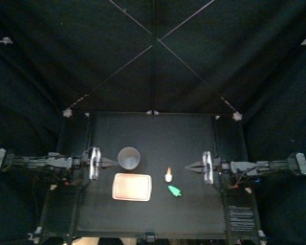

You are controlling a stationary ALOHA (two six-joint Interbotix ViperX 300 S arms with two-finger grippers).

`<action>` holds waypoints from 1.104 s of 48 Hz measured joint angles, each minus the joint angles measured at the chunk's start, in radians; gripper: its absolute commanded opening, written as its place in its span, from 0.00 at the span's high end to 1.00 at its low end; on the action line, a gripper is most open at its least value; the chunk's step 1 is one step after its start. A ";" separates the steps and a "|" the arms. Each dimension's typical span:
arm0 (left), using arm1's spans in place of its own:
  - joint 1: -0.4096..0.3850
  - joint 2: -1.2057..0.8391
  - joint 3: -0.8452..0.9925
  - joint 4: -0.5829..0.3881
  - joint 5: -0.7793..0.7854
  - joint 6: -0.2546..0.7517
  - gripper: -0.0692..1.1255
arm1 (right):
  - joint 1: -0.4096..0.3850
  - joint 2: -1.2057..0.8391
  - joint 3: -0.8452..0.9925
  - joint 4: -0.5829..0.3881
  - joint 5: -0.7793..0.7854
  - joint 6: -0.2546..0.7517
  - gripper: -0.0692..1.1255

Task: Pick the ice cream then place it in the grey bowl
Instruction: Pick the ice cream

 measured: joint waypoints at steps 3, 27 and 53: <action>0.002 -0.002 0.005 0.000 0.000 0.000 0.99 | -0.003 0.006 0.000 0.003 0.002 0.002 0.93; 0.025 -0.029 0.034 0.014 0.002 0.000 0.97 | 0.015 0.347 -0.071 0.034 0.276 0.018 0.45; 0.020 -0.037 0.037 0.017 0.000 0.000 0.97 | 0.017 0.635 -0.144 0.060 0.276 0.015 0.07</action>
